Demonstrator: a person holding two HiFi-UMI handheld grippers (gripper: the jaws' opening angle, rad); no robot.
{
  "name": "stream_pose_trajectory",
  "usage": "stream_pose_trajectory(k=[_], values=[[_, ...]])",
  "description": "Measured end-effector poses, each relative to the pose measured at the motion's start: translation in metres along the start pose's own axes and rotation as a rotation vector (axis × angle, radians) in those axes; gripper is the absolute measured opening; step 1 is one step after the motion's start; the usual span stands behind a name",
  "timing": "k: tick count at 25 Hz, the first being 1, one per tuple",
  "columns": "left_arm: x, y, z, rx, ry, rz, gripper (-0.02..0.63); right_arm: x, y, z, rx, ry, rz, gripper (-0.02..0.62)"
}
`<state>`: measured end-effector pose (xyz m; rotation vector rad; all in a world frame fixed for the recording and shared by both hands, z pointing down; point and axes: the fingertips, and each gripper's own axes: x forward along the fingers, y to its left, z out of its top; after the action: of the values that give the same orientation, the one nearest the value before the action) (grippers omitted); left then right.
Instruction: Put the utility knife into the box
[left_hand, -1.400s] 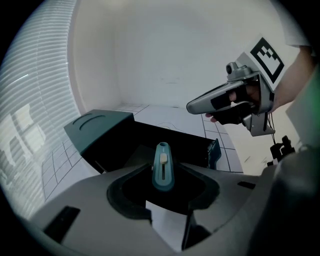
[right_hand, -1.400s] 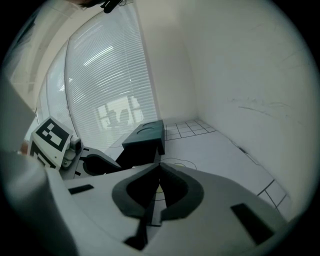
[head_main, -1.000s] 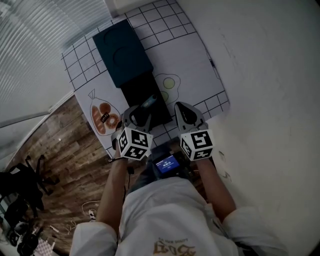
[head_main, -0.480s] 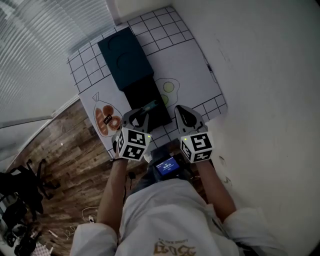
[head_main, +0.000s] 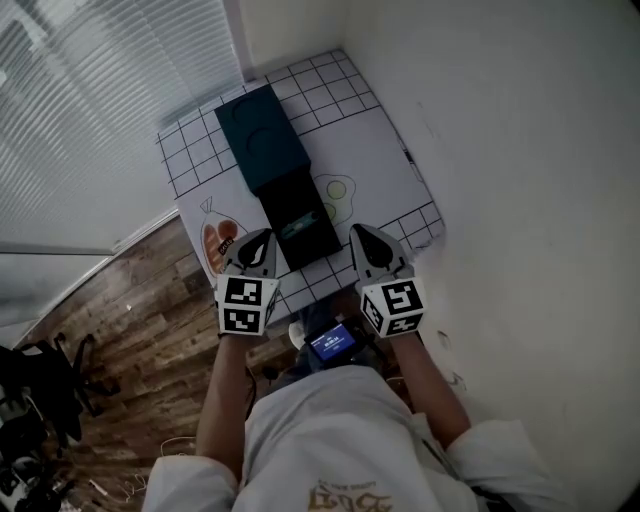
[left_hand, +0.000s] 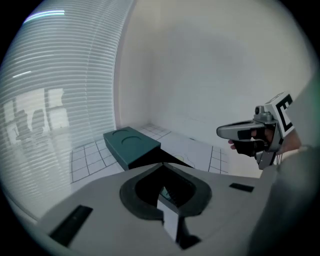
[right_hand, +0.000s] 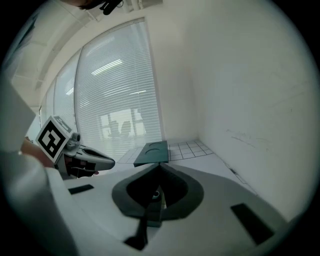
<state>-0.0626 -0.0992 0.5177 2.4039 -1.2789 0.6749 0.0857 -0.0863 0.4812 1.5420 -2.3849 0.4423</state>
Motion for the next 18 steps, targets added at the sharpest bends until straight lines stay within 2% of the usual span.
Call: stream_pose_trajectory(k=[4,10,18], values=[[-0.037,0.008,0.023,0.019,-0.134,0.074,0.009,-0.021,0.008,0.012,-0.012,-0.041,-0.008,0.006],[-0.096,0.011,0.057,0.007,-0.304,0.138,0.008,-0.049,0.028,0.038,-0.048,-0.100,-0.007,0.006],[-0.154,0.000,0.078,0.065,-0.416,0.165,0.008,-0.074,0.050,0.071,-0.043,-0.197,-0.002,0.006]])
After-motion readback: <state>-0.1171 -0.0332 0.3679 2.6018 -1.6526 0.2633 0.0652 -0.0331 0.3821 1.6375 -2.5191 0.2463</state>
